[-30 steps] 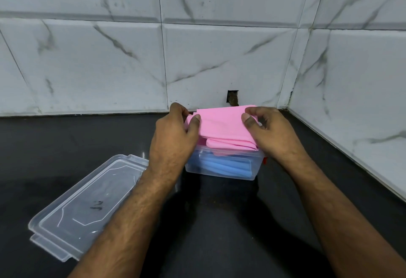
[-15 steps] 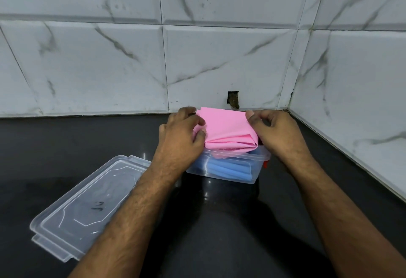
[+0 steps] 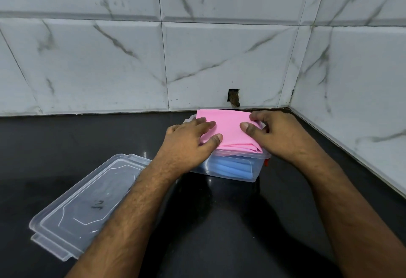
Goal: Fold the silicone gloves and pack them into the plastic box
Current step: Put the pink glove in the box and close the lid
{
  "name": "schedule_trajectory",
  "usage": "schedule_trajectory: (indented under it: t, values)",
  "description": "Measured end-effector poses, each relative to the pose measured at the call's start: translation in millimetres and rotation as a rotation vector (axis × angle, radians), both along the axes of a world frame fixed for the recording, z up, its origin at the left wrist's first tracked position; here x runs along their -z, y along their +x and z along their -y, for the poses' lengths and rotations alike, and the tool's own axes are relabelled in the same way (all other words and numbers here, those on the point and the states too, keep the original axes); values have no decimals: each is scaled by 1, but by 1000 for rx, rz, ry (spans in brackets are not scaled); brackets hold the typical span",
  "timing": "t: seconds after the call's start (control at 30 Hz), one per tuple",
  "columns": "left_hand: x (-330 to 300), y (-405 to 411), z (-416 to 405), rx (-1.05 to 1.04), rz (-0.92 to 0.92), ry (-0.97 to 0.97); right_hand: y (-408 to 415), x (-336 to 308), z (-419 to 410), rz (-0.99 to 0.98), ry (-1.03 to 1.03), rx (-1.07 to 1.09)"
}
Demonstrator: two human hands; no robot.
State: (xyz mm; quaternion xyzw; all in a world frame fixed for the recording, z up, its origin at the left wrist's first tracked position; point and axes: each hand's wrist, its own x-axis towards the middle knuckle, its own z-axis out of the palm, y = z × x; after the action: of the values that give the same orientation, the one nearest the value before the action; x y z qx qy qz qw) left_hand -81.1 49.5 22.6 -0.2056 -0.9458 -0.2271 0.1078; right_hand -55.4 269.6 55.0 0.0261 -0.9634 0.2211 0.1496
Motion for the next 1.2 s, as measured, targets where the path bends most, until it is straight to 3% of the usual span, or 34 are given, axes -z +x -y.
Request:
schedule_trajectory:
  t: [0.3, 0.6, 0.9, 1.0, 1.2]
  values:
    - [1, 0, -1, -34, 4, -31, -1, 0, 1, 89, 34, 24]
    - [-4, 5, -3, -56, 55, -5, -5, 5, 5, 151, 252, 24]
    - [-15, 5, 5, -23, 262, 128, -3, 1, -2, 182, 374, 19]
    - [-16, 7, 5, -51, 218, 202, 0, 0, -5, 202, 366, -9]
    - [-20, 9, 7, -74, 112, 93, 2, 0, -8, 237, 314, -61]
